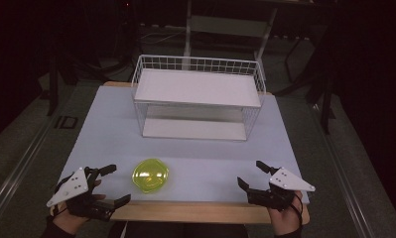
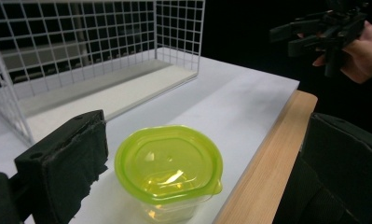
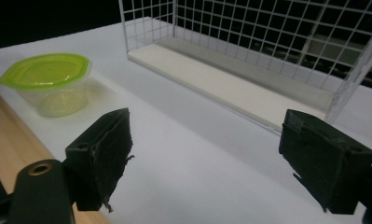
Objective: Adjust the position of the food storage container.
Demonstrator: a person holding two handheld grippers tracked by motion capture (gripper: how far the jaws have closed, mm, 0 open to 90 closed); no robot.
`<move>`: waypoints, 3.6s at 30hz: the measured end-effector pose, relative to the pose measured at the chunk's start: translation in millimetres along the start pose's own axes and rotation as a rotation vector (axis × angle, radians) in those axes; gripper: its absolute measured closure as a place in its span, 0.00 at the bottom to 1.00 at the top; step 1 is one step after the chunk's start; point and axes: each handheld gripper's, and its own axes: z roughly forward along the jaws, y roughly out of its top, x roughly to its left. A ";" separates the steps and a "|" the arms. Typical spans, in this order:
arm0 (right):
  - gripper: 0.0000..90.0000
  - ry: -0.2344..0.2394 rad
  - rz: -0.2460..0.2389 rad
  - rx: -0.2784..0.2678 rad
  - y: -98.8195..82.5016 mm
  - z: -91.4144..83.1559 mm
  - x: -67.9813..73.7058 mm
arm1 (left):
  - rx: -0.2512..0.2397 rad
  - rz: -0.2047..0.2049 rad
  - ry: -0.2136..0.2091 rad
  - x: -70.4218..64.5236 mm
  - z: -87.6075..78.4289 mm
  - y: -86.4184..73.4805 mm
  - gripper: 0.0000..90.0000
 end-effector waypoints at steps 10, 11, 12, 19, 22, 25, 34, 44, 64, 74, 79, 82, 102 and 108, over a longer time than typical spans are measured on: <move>0.19 0.002 0.015 0.000 -1.6 -1.5 -1.3 | -0.016 -0.046 -0.094 -14.6 -2.8 14.5 0.02; 0.19 0.001 0.010 -0.002 -1.1 -2.0 -0.7 | -0.012 -0.042 -0.121 -15.5 -3.4 15.0 0.02; 0.19 0.002 0.006 -0.005 -0.5 -2.5 -0.3 | -0.008 -0.036 -0.133 -17.1 -3.6 15.6 0.02; 0.19 0.002 -0.014 -0.024 3.9 -5.4 5.4 | 0.014 -0.024 -0.129 -16.4 -2.4 29.7 0.02; 0.19 0.003 -0.014 -0.027 4.7 -4.7 6.3 | 0.016 -0.010 -0.097 -12.7 -2.7 37.7 0.06; 0.19 0.005 -0.012 -0.021 4.5 -2.8 6.3 | 0.038 0.000 -0.073 -7.2 -0.2 42.8 0.09; 0.19 0.008 -0.021 -0.022 5.4 -3.4 8.5 | 0.103 -0.068 -0.046 12.8 12.5 45.3 0.68; 0.19 0.013 -0.020 -0.023 5.2 -3.1 9.0 | 0.245 -0.145 0.059 35.7 25.0 34.1 1.00; 0.19 0.021 -0.023 -0.017 5.0 -2.7 9.7 | 0.524 -0.300 0.064 58.5 39.5 -22.1 1.00; 0.19 0.022 -0.023 -0.020 5.1 -3.1 9.8 | 0.592 -0.325 0.011 53.9 57.8 -32.1 1.00; 0.19 0.020 -0.022 -0.019 5.0 -3.2 9.4 | 0.594 -0.331 0.006 53.5 63.7 -33.3 1.00; 0.19 0.019 -0.023 -0.021 5.1 -3.3 9.8 | 0.601 -0.336 0.008 53.0 67.0 -33.9 1.00; 0.19 0.013 -0.034 -0.021 5.4 -4.8 9.7 | 0.599 -0.307 -0.042 38.6 131.2 -21.6 1.00; 0.19 0.012 -0.032 -0.014 5.0 -4.3 10.0 | 0.587 -0.320 -0.015 41.9 136.4 -20.2 1.00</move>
